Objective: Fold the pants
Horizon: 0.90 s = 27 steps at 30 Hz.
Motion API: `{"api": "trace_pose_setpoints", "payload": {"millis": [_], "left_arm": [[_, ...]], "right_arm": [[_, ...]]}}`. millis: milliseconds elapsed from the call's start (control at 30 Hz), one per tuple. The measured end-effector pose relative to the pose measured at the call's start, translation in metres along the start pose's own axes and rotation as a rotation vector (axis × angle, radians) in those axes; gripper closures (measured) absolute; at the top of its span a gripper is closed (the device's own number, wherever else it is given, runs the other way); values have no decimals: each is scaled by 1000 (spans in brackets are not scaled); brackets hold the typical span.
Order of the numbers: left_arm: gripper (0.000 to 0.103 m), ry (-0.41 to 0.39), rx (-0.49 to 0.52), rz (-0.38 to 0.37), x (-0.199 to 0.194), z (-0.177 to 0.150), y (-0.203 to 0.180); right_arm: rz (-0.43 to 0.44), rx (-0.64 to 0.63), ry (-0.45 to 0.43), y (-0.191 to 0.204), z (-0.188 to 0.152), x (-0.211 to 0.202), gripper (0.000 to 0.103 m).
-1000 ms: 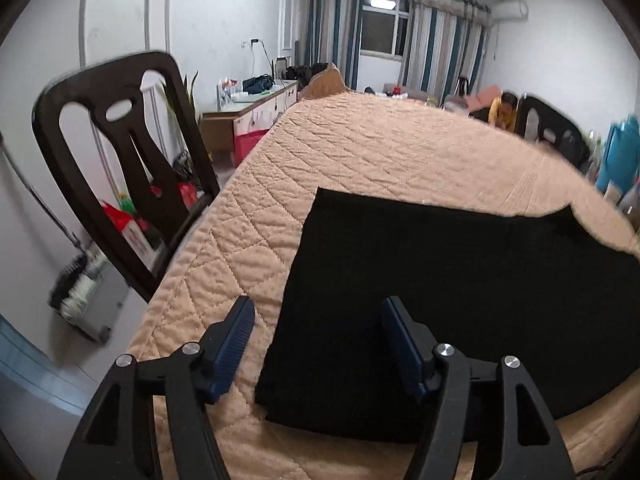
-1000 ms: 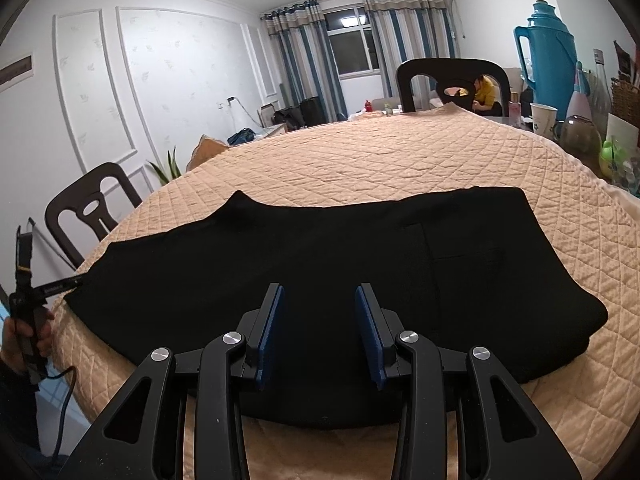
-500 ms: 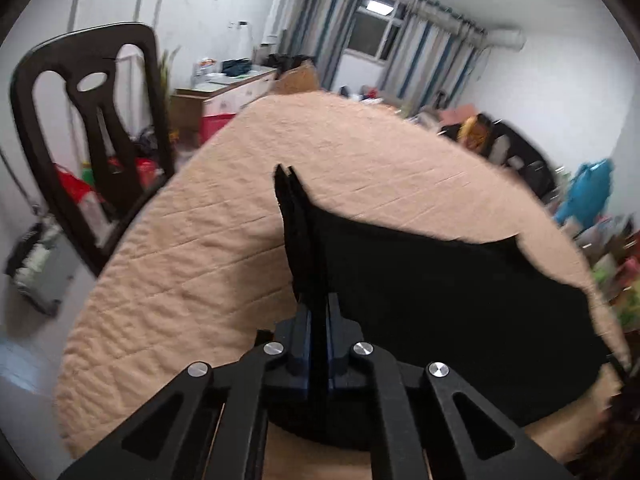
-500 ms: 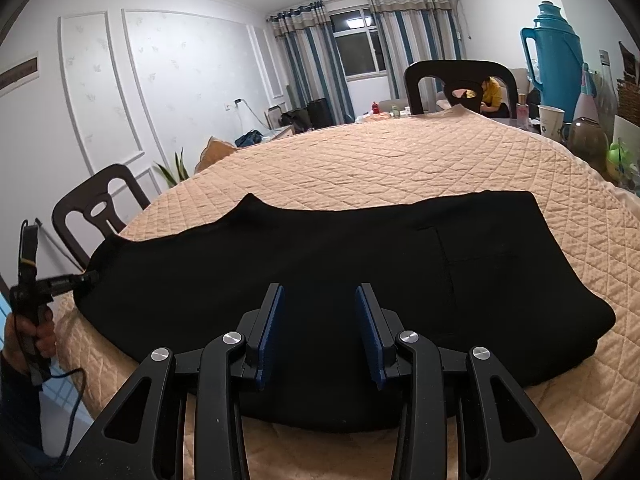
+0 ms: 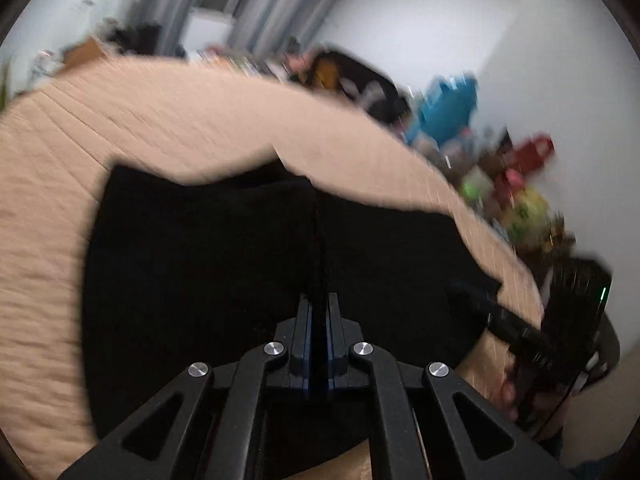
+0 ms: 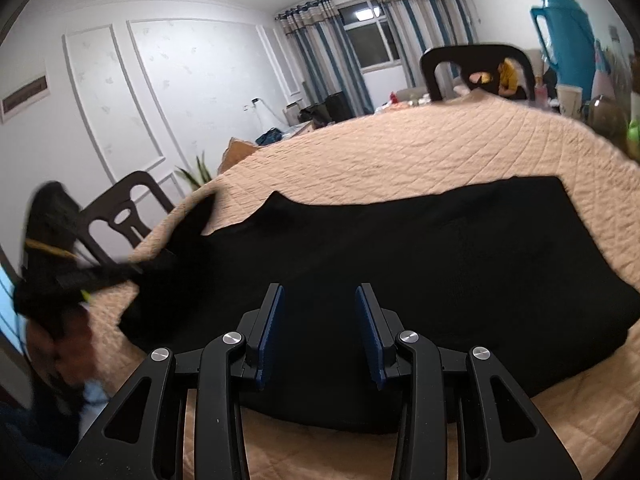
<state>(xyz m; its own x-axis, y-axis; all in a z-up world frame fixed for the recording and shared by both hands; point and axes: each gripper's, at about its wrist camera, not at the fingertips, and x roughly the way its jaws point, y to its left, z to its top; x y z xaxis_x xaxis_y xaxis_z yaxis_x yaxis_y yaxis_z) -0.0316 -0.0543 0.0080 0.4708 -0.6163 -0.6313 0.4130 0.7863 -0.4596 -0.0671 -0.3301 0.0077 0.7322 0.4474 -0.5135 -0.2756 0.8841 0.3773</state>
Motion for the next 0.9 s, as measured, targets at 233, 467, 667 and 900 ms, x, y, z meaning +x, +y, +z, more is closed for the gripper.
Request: {"api": "trace_pose_setpoints", "payload": {"millis": [233, 467, 667, 900], "left_arm": [[61, -103, -14, -30, -43, 3, 9], [61, -186, -74, 89, -73, 0, 48], [61, -171, -125, 121, -70, -19, 73], [61, -186, -122, 126, -69, -24, 74]], "right_arm": [[144, 58, 75, 6, 3, 24, 65], [252, 58, 221, 32, 8, 66, 65], [247, 50, 318, 50, 16, 95, 65], [266, 110, 329, 54, 20, 109, 65]]}}
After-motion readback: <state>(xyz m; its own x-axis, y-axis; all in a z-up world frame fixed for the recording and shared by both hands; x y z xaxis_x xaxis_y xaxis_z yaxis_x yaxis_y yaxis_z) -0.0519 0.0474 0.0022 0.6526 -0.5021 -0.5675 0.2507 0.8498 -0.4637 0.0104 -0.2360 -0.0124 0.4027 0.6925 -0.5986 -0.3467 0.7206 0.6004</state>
